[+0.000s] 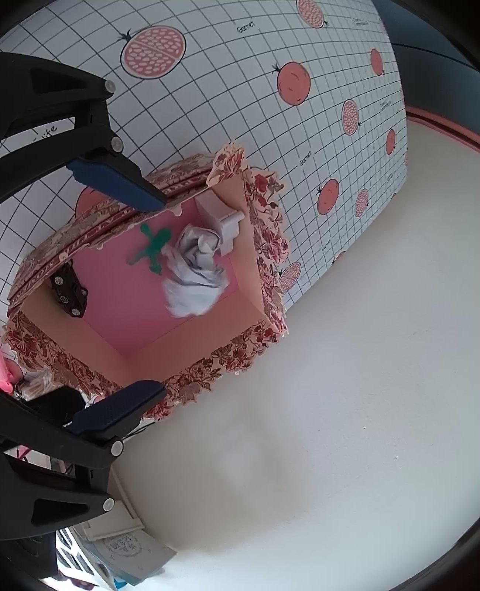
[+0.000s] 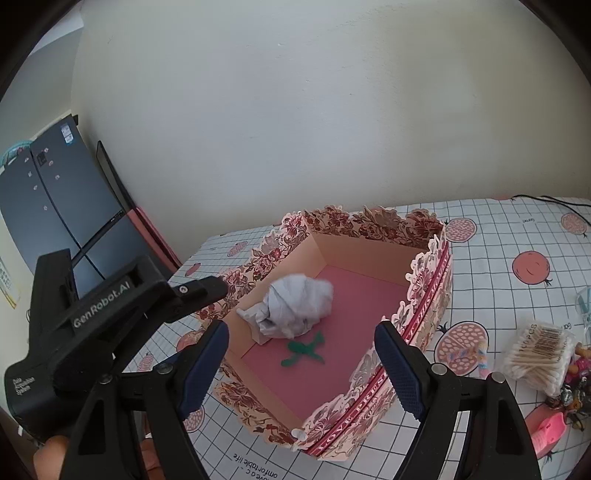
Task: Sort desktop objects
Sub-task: 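Move both open tools away from the box toward the remaining pile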
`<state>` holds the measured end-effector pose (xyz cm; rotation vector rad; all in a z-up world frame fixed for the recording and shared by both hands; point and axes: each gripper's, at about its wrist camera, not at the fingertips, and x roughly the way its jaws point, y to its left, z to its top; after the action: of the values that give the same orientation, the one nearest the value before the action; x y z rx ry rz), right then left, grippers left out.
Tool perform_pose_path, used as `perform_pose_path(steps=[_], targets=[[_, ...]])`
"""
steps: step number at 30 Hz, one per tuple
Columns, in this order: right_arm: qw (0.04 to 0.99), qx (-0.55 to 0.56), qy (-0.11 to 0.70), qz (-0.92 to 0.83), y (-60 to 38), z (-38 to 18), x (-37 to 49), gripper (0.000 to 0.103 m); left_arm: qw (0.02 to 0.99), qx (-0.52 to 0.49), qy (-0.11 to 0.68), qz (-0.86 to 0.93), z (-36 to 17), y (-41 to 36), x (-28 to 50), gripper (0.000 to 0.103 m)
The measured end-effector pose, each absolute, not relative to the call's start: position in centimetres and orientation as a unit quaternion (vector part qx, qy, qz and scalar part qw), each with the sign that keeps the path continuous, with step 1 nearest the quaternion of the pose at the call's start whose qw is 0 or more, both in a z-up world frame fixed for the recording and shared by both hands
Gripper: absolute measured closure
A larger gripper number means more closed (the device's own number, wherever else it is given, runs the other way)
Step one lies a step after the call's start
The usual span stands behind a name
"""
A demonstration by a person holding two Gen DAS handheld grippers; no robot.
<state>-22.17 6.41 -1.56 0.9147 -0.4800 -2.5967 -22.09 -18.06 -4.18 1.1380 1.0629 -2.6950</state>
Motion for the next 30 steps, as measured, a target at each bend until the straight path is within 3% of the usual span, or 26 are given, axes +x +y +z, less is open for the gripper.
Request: perform_pose_path(steps=[9,17,30], targets=[[0.133,0.342,-0.159,-0.916,8.2,-1.2,-22.1,0.016,0.043,0.385,0.313,-0.867,-3.7,-17.6,-21.9,0.010],[0.106,0.340,-0.157,-0.921,9.7,-0.5,-21.7,0.000,0.059,0.382,0.313,-0.868,-3.4,-17.5,-21.6,0.010],[0.097,0.330,-0.118,-0.932,10.8,1.4,-20.7,0.000,0.075,0.370,0.293,-0.878,-2.1,-16.3,-21.0,0.005]])
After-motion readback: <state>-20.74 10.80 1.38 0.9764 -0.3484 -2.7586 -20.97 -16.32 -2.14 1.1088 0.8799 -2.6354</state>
